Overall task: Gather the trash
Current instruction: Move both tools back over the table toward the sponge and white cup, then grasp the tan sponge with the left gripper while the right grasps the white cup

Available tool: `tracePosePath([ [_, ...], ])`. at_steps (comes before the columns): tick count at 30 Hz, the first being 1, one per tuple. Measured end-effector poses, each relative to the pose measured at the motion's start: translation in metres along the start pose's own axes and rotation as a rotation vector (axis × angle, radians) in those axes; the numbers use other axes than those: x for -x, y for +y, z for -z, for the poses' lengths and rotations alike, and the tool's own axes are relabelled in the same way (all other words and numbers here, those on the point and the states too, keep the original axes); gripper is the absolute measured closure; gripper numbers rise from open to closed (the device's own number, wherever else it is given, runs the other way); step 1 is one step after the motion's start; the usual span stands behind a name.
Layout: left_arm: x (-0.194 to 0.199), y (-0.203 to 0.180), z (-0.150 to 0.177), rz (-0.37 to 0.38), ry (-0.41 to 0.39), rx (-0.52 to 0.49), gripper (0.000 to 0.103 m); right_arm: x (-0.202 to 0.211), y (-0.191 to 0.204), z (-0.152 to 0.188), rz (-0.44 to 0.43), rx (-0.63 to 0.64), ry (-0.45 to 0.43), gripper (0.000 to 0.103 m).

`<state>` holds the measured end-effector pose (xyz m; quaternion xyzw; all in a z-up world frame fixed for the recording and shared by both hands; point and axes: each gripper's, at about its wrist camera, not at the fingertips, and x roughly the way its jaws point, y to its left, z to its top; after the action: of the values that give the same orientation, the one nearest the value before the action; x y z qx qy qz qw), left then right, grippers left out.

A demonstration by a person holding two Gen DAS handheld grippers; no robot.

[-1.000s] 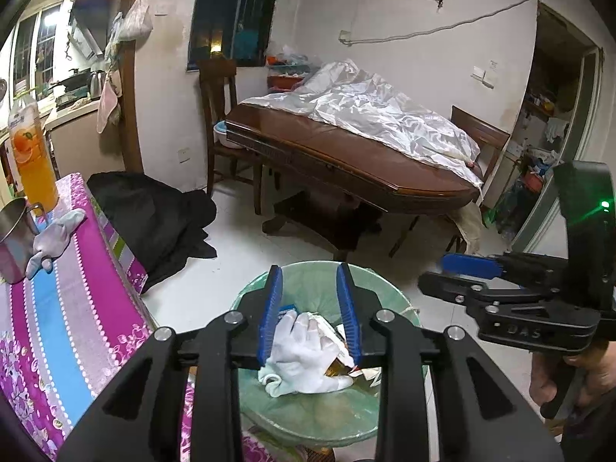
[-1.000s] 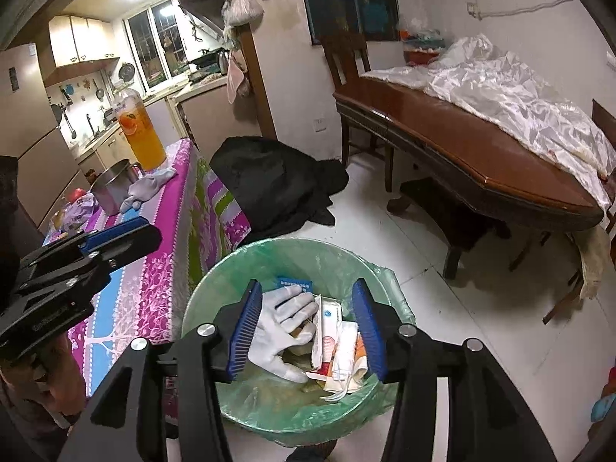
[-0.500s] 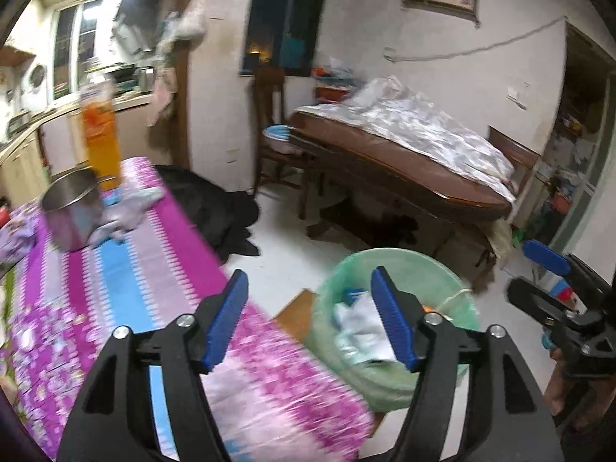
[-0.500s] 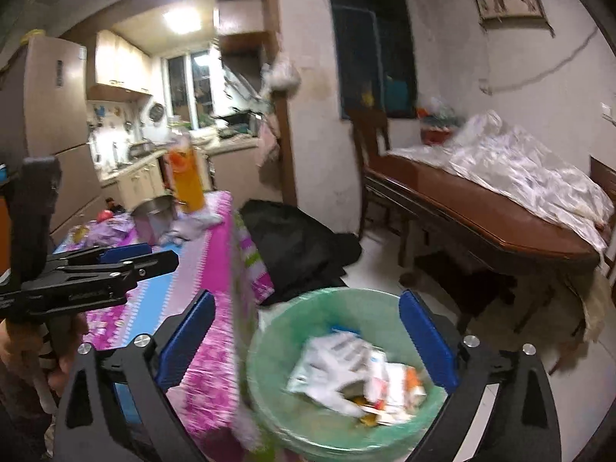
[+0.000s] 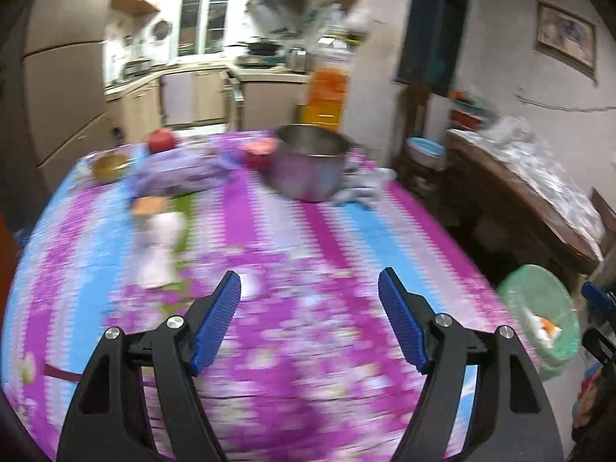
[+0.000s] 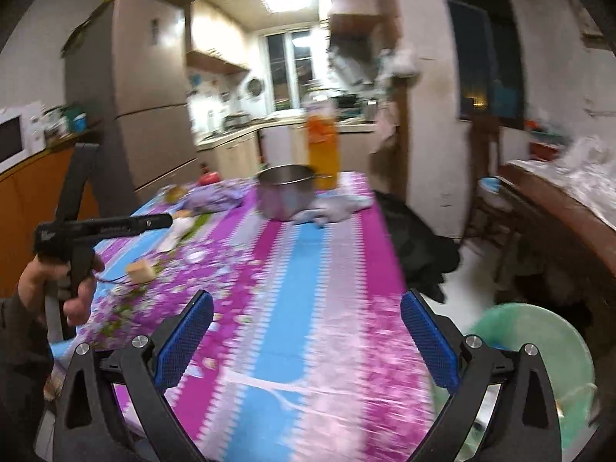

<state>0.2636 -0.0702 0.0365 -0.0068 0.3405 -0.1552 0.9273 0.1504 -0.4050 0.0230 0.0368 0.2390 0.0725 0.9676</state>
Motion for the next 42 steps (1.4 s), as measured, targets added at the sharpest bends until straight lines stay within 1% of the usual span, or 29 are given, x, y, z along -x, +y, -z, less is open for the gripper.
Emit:
tracePosePath([
  [2,0.005,0.037,0.005,-0.035,0.005,0.013,0.030,-0.018,0.021,-0.006,-0.047,0.026,0.018,0.006],
  [3,0.006,0.048,0.007,-0.040,0.009,0.016,0.027,-0.026,0.032,-0.007,-0.067,0.036,0.027,0.006],
  [4,0.008,0.069,0.011,-0.036,0.025,0.017,0.026,-0.032,0.038,-0.007,-0.080,0.042,0.034,0.006],
  [6,0.007,0.092,0.017,-0.031,0.042,0.005,0.020,-0.050,0.058,-0.008,-0.112,0.052,0.055,0.006],
  [9,0.001,0.122,0.029,-0.016,0.071,-0.040,0.019,-0.076,0.079,-0.008,-0.151,0.050,0.092,0.006],
  [12,-0.008,0.120,0.039,0.033,0.106,-0.111,0.019,-0.101,0.097,-0.008,-0.189,0.049,0.128,0.006],
  [15,-0.026,0.106,0.052,0.088,0.150,-0.228,0.019,-0.132,0.113,-0.008,-0.229,0.067,0.175,0.006],
  [17,-0.038,0.102,0.057,0.084,0.169,-0.255,0.019,-0.157,0.125,-0.008,-0.256,0.079,0.213,0.006],
  [20,-0.055,0.106,0.058,0.066,0.189,-0.237,0.019,-0.191,0.142,-0.010,-0.280,0.104,0.260,0.009],
  [21,-0.058,0.108,0.057,0.068,0.191,-0.226,0.027,-0.203,0.148,-0.011,-0.287,0.115,0.274,0.010],
  [22,-0.059,0.110,0.055,0.080,0.194,-0.209,0.032,-0.212,0.151,-0.013,-0.295,0.123,0.284,0.014],
  [24,-0.061,0.114,0.054,0.095,0.202,-0.187,0.049,-0.235,0.161,-0.017,-0.299,0.148,0.308,0.018],
  [26,-0.063,0.116,0.055,0.119,0.211,-0.171,0.058,-0.253,0.168,-0.020,-0.303,0.165,0.324,0.027],
  [27,-0.063,0.116,0.055,0.123,0.209,-0.169,0.062,-0.260,0.170,-0.021,-0.300,0.174,0.331,0.028],
  [29,-0.062,0.114,0.056,0.109,0.200,-0.169,0.065,-0.278,0.176,-0.024,-0.298,0.192,0.345,0.035],
  [33,-0.059,0.120,0.055,0.083,0.183,-0.133,0.069,-0.303,0.186,-0.026,-0.293,0.214,0.363,0.037],
  [36,-0.059,0.125,0.054,0.069,0.175,-0.101,0.071,-0.314,0.193,-0.026,-0.285,0.231,0.372,0.042],
  [38,-0.060,0.127,0.054,0.064,0.177,-0.091,0.071,-0.324,0.198,-0.027,-0.269,0.242,0.387,0.046],
  [42,-0.061,0.130,0.053,0.054,0.178,-0.077,0.072,-0.334,0.199,-0.032,-0.227,0.242,0.392,0.049],
])
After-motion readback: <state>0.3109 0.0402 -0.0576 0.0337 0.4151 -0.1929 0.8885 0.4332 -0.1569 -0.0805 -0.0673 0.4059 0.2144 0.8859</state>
